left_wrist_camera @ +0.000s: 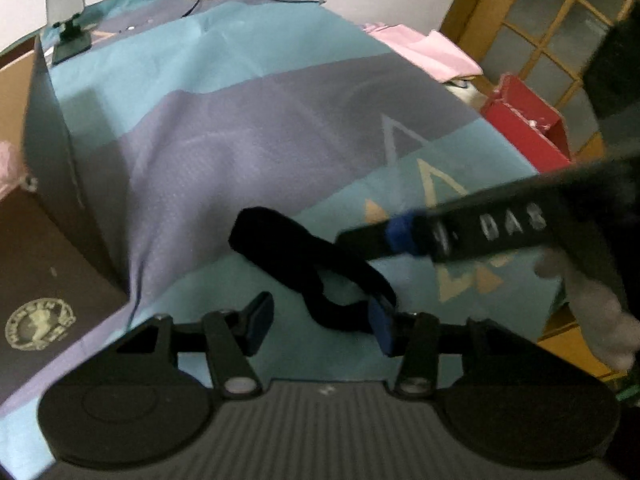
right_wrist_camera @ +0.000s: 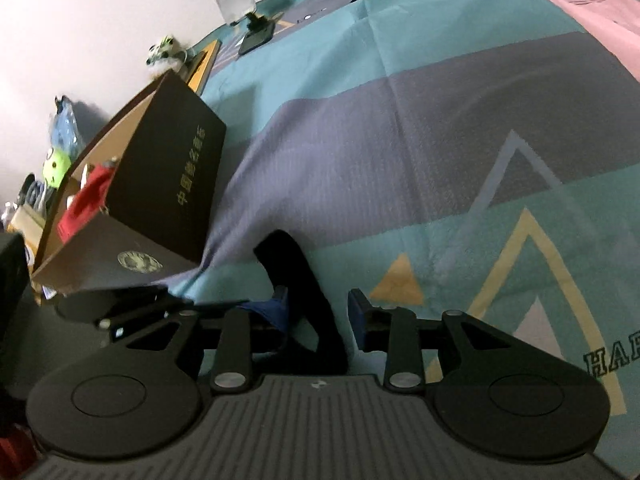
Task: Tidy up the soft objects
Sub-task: 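Carry the black cloth with the right gripper and release it in the box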
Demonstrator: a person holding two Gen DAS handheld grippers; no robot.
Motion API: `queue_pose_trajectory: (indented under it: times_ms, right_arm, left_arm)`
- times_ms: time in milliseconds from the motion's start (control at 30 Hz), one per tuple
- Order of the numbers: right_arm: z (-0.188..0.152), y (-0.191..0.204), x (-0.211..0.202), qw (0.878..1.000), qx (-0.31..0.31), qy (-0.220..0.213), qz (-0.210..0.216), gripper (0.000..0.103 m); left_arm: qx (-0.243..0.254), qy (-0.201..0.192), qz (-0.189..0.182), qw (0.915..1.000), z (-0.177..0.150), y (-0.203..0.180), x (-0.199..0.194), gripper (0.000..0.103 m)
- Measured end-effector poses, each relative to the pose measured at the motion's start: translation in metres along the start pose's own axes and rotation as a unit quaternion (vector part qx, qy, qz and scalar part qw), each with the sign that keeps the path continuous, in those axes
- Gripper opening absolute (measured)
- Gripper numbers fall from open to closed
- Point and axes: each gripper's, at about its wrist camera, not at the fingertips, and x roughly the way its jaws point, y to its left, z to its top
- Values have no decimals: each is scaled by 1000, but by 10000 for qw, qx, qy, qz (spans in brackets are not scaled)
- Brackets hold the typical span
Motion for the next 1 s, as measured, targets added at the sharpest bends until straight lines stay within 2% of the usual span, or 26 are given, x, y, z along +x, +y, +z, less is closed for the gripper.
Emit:
queue_pose_trajectory:
  times_ms: [33, 100, 233, 367, 567, 667, 800, 1000]
  right_arm:
    - [0, -1, 3, 10000, -16, 34, 21, 16]
    - [0, -3, 10, 9999, -62, 102, 60, 15]
    - [1, -10, 15, 9989, -155, 25, 434, 14]
    - [12, -19, 26, 9952, 118, 250, 939, 9]
    - [22, -31, 28, 9845, 640, 551, 1536, 5]
    - [24, -35, 19, 9749, 995, 580, 1903, 5]
    - [28, -28, -1, 9668, 1145, 365, 2255, 5]
    - [49, 14, -34, 9613, 815, -170, 2627, 6]
  left_arm:
    - [-53, -9, 41, 10000, -1, 0, 2, 49]
    - [-112, -83, 93, 9999, 1, 1, 3, 40]
    - [-284, -147, 160, 9994, 5, 3, 6, 14]
    - [-426, -188, 258, 9986, 8, 3, 8, 4]
    - [-497, -394, 319, 9975, 7, -3, -6, 3]
    - [-475, -602, 297, 9966, 9, -5, -20, 3]
    - [-350, -973, 227, 9944, 14, -8, -52, 3]
    - [-30, -1658, 311, 9857, 24, -2, -112, 2]
